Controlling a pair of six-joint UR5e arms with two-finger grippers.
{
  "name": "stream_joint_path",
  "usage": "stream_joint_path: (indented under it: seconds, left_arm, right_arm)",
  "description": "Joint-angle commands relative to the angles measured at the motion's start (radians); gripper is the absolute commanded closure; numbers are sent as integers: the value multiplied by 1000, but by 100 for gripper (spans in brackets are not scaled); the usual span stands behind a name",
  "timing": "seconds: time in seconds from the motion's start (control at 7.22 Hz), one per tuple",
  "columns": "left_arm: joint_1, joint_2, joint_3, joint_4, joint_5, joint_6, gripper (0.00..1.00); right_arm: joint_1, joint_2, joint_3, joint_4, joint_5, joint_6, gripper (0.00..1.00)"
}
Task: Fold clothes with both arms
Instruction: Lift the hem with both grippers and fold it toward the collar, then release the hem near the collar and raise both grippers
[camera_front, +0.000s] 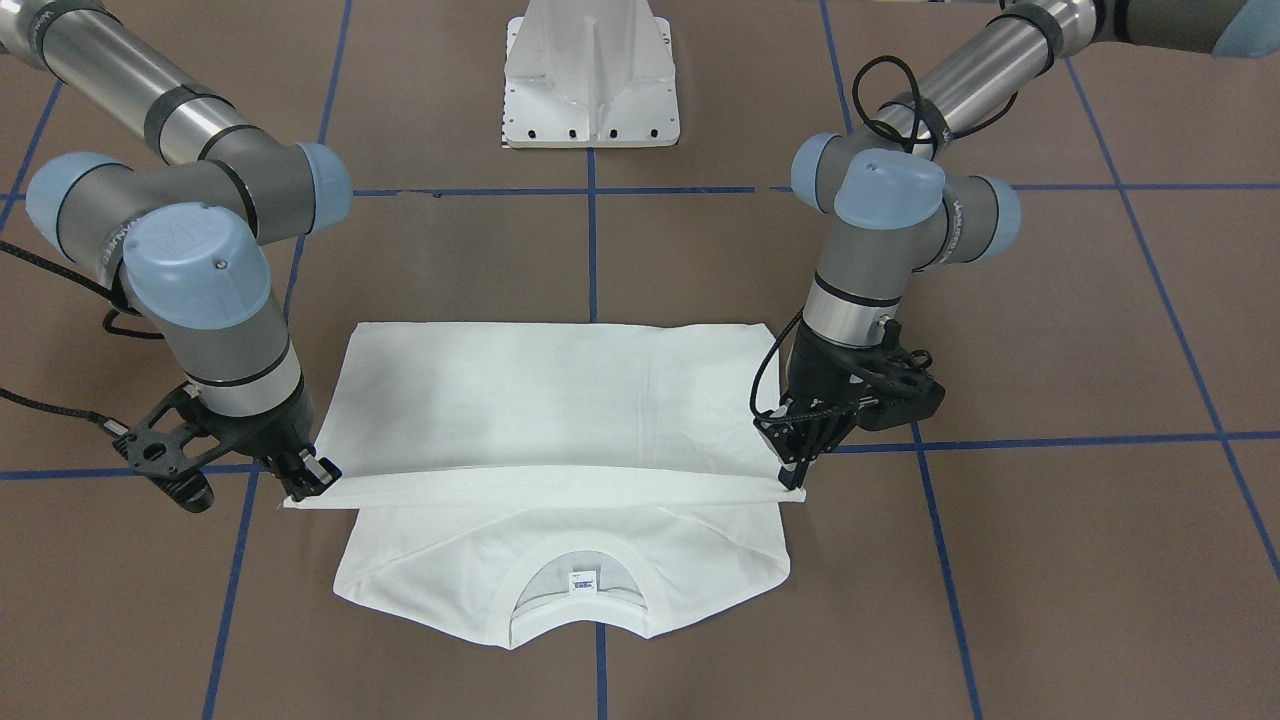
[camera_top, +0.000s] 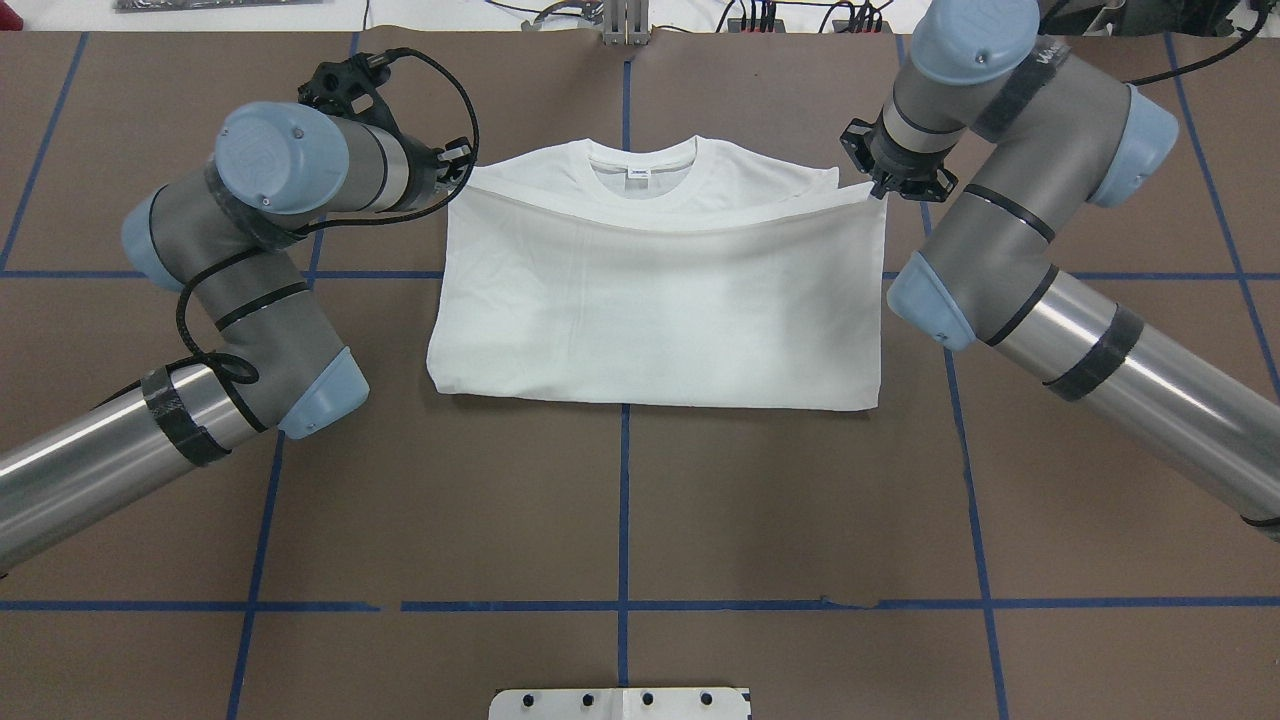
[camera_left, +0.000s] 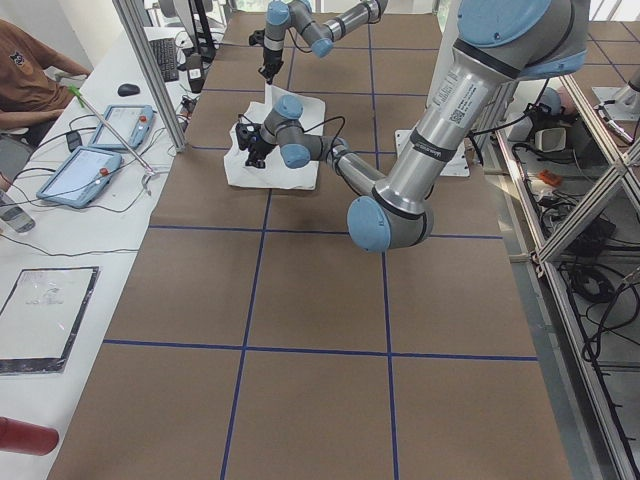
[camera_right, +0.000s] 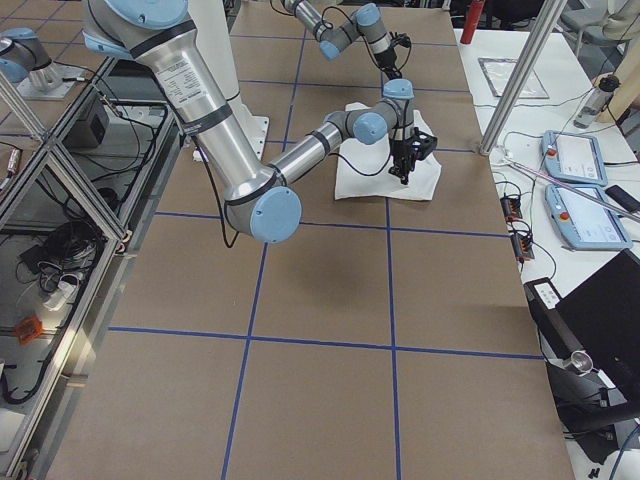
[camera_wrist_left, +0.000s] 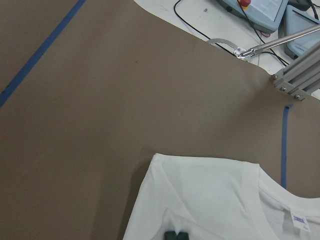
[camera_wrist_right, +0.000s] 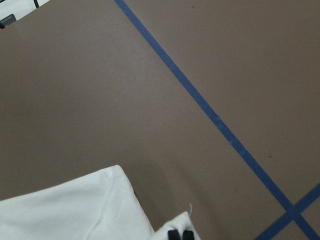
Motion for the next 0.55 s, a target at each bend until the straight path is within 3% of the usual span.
stream_joint_path:
  seconds: [0.0, 0.42]
  left_arm:
    - [1, -13, 71, -65, 17, 0, 100]
    - [-1, -13, 81, -69, 17, 0, 100]
  right_arm:
    - [-1, 41, -135, 89, -53, 0, 100]
    - [-4, 93, -195, 89, -69, 0, 100]
